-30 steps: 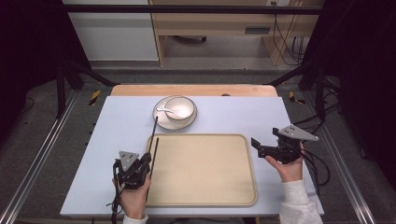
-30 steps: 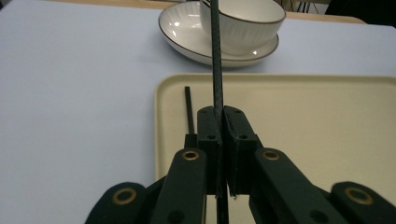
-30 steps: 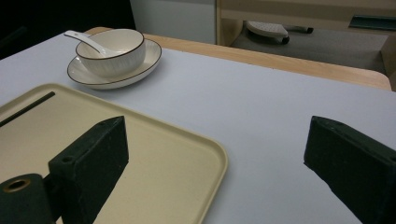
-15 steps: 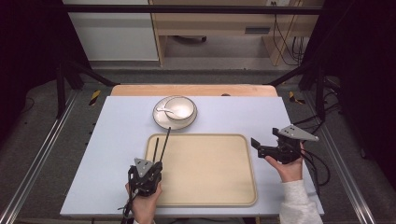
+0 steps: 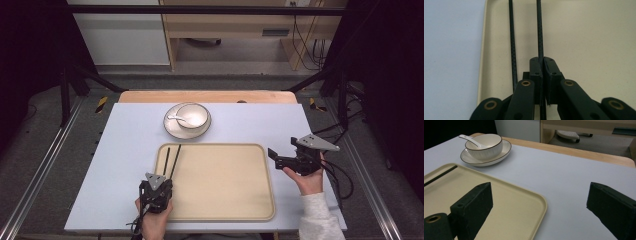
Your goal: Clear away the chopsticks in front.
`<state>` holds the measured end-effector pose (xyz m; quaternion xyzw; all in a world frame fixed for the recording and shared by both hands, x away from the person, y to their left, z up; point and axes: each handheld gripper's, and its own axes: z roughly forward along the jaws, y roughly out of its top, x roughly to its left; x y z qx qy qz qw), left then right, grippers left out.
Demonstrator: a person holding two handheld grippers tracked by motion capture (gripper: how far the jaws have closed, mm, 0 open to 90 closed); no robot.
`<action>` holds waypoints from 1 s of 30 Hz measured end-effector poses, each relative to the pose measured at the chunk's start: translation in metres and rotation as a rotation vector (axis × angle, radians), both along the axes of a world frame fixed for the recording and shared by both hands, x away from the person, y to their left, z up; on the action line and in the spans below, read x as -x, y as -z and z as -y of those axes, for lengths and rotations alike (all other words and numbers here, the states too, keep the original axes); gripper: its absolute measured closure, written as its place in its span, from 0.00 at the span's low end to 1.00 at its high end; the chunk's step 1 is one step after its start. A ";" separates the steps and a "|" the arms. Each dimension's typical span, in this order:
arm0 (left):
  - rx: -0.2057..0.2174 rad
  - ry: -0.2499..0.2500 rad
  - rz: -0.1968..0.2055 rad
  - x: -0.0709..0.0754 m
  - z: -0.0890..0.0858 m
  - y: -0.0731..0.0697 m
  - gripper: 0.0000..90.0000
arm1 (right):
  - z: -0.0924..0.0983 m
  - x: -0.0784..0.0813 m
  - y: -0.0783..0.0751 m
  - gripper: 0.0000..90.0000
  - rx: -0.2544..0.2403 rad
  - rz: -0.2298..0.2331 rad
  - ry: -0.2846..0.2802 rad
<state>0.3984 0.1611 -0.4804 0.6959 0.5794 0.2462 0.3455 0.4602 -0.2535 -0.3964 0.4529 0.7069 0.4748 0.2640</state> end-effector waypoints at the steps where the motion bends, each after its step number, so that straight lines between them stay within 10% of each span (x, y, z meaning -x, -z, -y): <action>1: -0.004 0.002 -0.008 0.000 0.000 0.000 0.95 | 0.000 0.000 0.000 0.08 0.001 0.000 -0.001; 19: -0.031 0.013 -0.028 -0.004 0.002 -0.003 0.92 | -0.002 0.000 0.001 0.08 0.006 -0.009 -0.003; 30: 0.041 0.149 0.103 -0.019 0.002 -0.041 0.67 | 0.000 0.002 -0.001 0.07 -0.006 0.005 0.004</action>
